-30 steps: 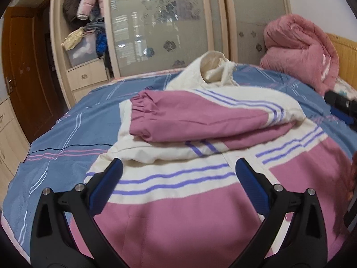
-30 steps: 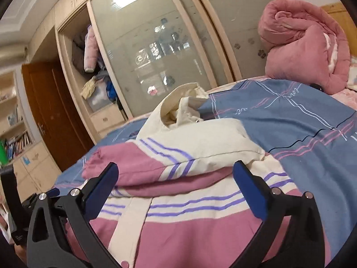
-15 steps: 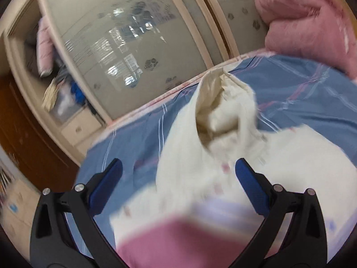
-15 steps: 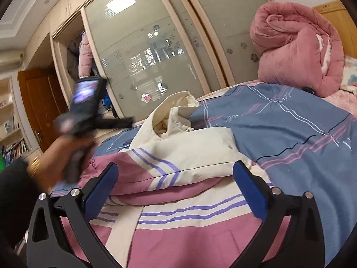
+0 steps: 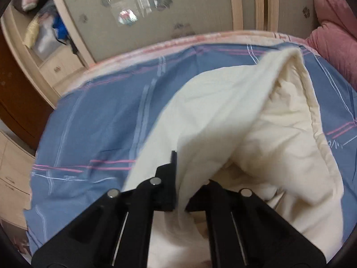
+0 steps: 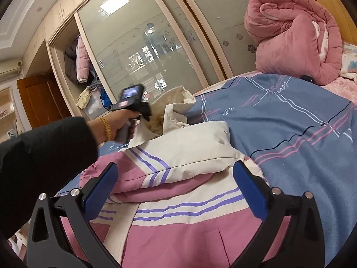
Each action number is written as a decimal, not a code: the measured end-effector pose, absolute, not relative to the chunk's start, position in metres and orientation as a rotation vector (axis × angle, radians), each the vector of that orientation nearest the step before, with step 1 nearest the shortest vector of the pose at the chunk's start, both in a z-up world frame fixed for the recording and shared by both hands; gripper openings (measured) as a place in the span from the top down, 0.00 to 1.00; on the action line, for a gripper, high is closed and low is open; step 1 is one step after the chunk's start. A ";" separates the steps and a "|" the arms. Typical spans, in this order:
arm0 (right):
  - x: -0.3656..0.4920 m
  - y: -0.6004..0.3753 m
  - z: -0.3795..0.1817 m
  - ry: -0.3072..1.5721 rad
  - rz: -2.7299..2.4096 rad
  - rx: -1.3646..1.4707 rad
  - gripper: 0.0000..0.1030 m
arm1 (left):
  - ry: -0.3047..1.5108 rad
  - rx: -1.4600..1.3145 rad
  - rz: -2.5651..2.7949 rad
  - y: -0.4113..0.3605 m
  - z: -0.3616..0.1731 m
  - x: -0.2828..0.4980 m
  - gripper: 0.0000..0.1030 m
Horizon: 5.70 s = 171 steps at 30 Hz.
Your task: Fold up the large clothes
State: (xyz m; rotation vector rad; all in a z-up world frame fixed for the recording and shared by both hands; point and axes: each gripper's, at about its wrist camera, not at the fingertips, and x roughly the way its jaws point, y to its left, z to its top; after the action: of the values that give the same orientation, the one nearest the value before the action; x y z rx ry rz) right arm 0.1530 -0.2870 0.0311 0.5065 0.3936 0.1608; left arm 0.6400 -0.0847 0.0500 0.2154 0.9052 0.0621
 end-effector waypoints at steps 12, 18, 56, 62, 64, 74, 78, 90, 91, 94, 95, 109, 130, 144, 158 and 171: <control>0.153 -0.272 0.031 0.408 0.186 0.488 0.01 | 0.883 -0.129 -0.166 0.060 0.033 0.383 0.96; 0.156 -0.252 0.031 0.424 0.236 0.459 0.01 | 0.716 -0.178 -0.194 0.072 -0.016 0.309 0.76; 0.380 -0.279 -0.022 0.627 0.290 1.396 0.12 | 0.520 -0.565 -0.248 0.121 0.051 0.227 0.02; 0.381 -0.268 -0.039 0.631 0.331 1.459 0.81 | 0.503 -0.565 -0.236 0.132 0.055 0.219 0.02; 0.369 -0.257 -0.033 0.607 0.357 1.442 0.86 | 0.500 -0.570 -0.235 0.135 0.057 0.218 0.02; 0.264 -0.163 0.000 0.649 0.485 1.250 0.90 | 0.492 -0.576 -0.219 0.147 0.060 0.214 0.02; 0.216 -0.161 -0.051 0.755 0.339 1.346 0.90 | 0.508 -0.591 -0.219 0.147 0.057 0.216 0.02; 0.203 -0.190 0.018 0.746 0.374 1.035 0.11 | 0.516 -0.551 -0.248 0.128 0.056 0.218 0.02; 0.205 -0.191 0.030 0.741 0.360 0.988 0.11 | 0.514 -0.547 -0.247 0.128 0.057 0.218 0.02; 0.212 -0.177 0.102 0.630 0.317 0.712 0.10 | 0.496 -0.541 -0.235 0.131 0.059 0.215 0.02; 0.218 -0.172 0.115 0.594 0.305 0.648 0.09 | 0.491 -0.544 -0.228 0.133 0.060 0.215 0.02; 0.412 -0.087 0.010 0.869 0.059 -0.006 0.05 | 0.498 -0.558 -0.205 0.143 0.058 0.220 0.02; 0.181 -0.162 0.045 0.438 0.219 0.222 0.01 | 0.507 -0.456 -0.232 0.108 0.072 0.202 0.02; -0.019 -0.234 0.055 0.445 0.113 0.154 0.01 | 0.488 -0.075 -0.196 0.044 0.070 0.079 0.02; -0.106 -0.234 0.038 0.373 0.149 0.105 0.01 | 0.613 0.007 -0.125 0.035 0.013 -0.041 0.02; -0.109 -0.232 0.030 0.349 0.112 0.068 0.01 | 0.570 0.011 -0.131 0.035 0.018 -0.055 0.02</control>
State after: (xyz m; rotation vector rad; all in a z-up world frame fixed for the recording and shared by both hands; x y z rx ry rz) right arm -0.1089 -0.2322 0.0303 0.0684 0.3491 0.1124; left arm -0.0554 0.0352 0.0176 0.0111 0.5699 -0.1310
